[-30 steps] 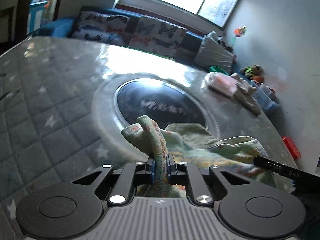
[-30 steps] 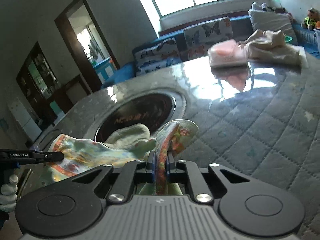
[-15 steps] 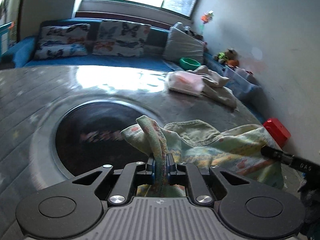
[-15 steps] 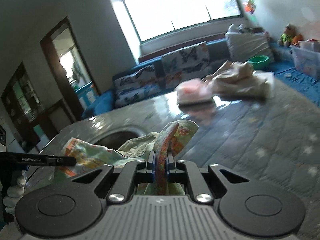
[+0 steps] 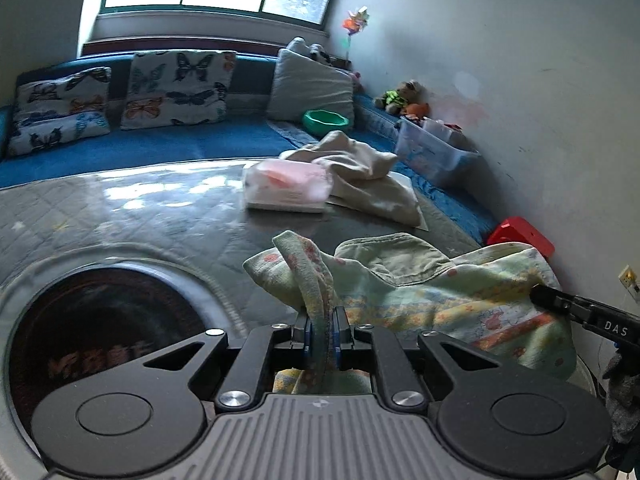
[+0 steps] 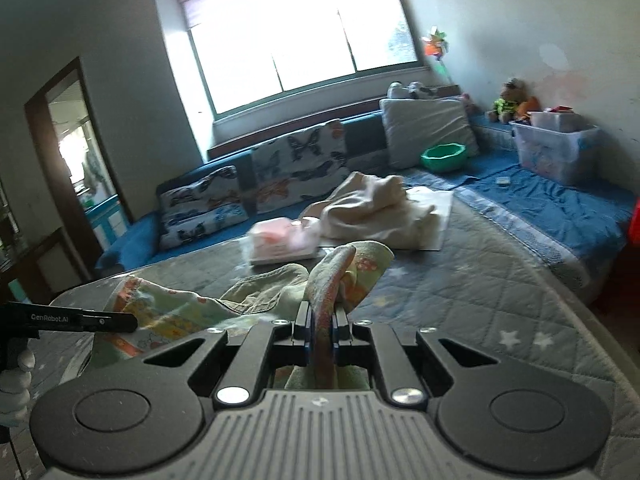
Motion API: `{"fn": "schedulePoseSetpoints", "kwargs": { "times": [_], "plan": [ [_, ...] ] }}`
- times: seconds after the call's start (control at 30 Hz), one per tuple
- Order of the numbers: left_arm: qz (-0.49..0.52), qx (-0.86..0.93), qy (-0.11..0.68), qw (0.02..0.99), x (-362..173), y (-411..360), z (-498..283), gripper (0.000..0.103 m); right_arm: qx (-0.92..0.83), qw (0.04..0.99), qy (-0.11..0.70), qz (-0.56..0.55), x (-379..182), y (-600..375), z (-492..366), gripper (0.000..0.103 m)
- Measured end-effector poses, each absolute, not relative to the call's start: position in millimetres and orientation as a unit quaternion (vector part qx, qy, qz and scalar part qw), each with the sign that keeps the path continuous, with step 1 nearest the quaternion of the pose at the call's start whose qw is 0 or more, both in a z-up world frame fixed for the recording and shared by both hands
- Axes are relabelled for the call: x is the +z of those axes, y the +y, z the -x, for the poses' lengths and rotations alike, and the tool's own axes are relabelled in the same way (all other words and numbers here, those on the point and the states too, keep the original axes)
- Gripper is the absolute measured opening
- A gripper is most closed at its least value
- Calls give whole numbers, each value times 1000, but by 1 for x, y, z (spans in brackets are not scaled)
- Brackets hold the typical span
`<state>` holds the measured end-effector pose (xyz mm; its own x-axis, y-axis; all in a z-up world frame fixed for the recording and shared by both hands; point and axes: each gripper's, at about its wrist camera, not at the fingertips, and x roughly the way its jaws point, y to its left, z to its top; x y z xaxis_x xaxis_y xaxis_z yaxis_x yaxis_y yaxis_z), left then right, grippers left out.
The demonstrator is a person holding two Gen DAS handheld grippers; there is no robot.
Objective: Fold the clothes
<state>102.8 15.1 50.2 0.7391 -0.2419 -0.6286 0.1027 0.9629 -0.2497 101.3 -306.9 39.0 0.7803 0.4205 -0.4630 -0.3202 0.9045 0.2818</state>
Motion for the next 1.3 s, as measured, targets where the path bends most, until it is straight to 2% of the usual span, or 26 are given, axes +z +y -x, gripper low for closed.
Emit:
{"fn": "schedulePoseSetpoints", "kwargs": {
  "times": [0.43, 0.6, 0.63, 0.7, 0.77, 0.83, 1.0, 1.17, 1.23, 1.3],
  "plan": [
    [82, -85, 397, 910, 12, 5, -127, 12, 155, 929, 316, -112, -10, -331, -120, 8],
    [69, -65, 416, 905, -2, 9, -129, 19, 134, 926, 336, -110, -28, -337, -122, 11],
    [67, -61, 419, 903, -5, 10, -129, 21, 128, 926, 340, -105, -30, -337, -122, 15],
    [61, -52, 426, 901, -11, 12, -130, 36, 115, 927, 346, -91, -33, -337, -123, 19],
    [48, -37, 427, 902, -12, 13, -129, 45, 103, 928, 350, -80, -36, -338, -124, 21],
    [41, -28, 427, 903, -11, 14, -129, 45, 98, 932, 343, -69, -33, -336, -122, 34],
    [23, -39, 414, 909, -1, 2, -132, 45, 109, 940, 320, -41, -22, -322, -123, 40],
    [7, -64, 413, 909, 2, -23, -141, 45, 124, 938, 323, -18, -24, -303, -137, 49],
    [1, -73, 414, 907, 1, -33, -146, 45, 130, 936, 327, -10, -27, -296, -140, 57],
    [-1, -75, 419, 905, -4, -40, -153, 45, 136, 934, 331, -4, -30, -291, -142, 59]
  ]
}}
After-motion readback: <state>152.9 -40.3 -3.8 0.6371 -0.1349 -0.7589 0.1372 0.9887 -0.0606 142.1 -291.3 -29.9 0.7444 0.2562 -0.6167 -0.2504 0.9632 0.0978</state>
